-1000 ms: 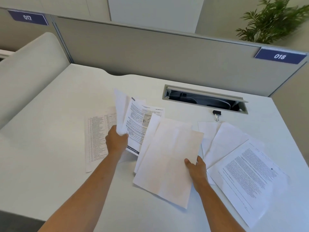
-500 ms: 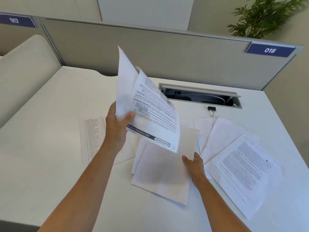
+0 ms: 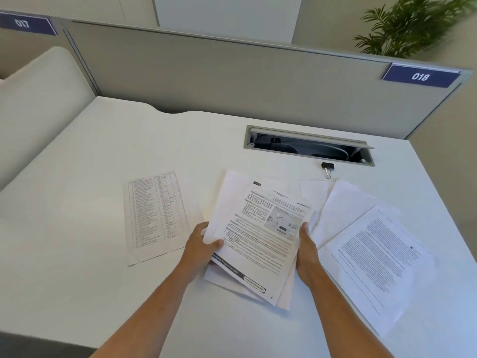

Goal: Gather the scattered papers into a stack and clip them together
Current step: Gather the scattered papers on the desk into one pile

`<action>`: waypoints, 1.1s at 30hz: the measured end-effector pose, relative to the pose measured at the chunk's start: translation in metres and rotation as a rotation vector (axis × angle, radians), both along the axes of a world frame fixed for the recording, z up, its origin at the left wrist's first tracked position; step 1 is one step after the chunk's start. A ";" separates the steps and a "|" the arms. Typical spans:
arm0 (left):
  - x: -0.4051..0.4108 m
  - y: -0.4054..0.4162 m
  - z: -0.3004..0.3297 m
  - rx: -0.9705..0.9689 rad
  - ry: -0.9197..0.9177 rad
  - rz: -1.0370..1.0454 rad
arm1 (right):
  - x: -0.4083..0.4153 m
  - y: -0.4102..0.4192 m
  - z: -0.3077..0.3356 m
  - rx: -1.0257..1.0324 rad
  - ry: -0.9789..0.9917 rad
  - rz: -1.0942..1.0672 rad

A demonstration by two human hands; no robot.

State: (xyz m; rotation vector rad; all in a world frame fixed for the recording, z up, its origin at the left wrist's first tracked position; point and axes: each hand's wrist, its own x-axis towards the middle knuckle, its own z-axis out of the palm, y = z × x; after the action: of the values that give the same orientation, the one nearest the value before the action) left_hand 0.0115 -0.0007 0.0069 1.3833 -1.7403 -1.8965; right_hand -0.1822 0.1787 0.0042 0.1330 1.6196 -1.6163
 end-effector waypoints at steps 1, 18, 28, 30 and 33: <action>0.000 -0.001 0.002 -0.071 -0.104 -0.042 | 0.001 0.000 -0.004 0.023 0.055 0.016; 0.043 -0.061 -0.012 -0.414 -0.764 0.482 | 0.006 0.000 -0.016 0.140 0.238 0.016; 0.029 -0.067 0.007 -0.289 -0.414 0.491 | 0.006 0.002 -0.022 0.134 0.271 0.021; 0.025 -0.064 0.014 -0.262 -0.299 0.528 | 0.006 0.002 -0.023 0.133 0.271 0.022; 0.012 -0.060 0.037 -0.263 -0.144 0.541 | 0.004 0.002 -0.025 0.138 0.264 0.022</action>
State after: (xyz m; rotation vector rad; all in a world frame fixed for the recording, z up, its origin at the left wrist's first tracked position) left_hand 0.0238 -0.0605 0.0436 1.6959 -1.4098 -1.2650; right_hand -0.1781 0.1803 -0.0211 -0.0285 1.9271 -1.5549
